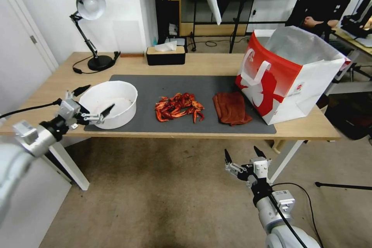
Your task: Sweep shrimp from table into container with towel, then put container into takeout bag.
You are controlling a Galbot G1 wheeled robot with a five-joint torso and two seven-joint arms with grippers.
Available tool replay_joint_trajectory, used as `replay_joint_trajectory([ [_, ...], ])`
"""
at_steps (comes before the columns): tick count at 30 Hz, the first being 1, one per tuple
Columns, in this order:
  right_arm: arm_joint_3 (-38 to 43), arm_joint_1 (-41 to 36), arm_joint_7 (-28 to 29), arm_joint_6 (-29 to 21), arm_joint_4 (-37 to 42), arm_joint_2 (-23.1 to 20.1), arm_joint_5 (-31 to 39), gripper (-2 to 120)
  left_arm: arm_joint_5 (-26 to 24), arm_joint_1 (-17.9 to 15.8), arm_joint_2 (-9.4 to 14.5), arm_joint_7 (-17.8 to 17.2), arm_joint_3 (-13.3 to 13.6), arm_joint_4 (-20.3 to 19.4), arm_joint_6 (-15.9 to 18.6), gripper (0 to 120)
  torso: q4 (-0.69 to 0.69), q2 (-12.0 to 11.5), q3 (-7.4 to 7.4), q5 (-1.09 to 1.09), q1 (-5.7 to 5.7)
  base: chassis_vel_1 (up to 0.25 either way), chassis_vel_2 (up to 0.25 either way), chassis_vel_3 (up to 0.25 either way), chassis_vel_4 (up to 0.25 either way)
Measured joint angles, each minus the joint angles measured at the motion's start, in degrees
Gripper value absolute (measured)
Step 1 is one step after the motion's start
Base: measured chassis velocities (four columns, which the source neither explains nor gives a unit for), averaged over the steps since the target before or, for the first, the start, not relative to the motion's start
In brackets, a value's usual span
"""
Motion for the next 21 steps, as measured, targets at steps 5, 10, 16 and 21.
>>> replay_joint_trajectory([
  [5,-0.20,0.74,0.05,-0.06,-0.87,-0.35,-0.02,100,2.47,-3.79,3.59,12.76,1.35,4.66,-3.50,100,-0.01,0.00,0.00,0.00,0.00,0.000,0.000,0.000,0.000],
  [10,-0.68,1.24,0.07,-0.05,-1.83,-0.37,-0.38,100,8.88,-11.09,6.11,15.34,7.81,9.61,-4.47,100,-0.02,0.00,0.00,-0.01,-0.01,0.000,0.000,0.000,0.000],
  [16,-0.45,1.07,0.11,0.08,-2.01,-0.39,-0.50,100,14.83,-17.47,8.65,18.53,12.58,12.61,-5.94,100,-0.01,0.00,0.00,-0.01,-0.01,0.000,0.000,0.000,0.000],
  [21,-0.38,0.94,0.20,0.19,-2.03,-0.34,-0.60,100,15.86,-22.70,10.55,25.10,16.96,14.93,-6.32,100,-0.02,0.00,0.00,0.00,-0.01,0.000,0.000,0.000,0.000],
])
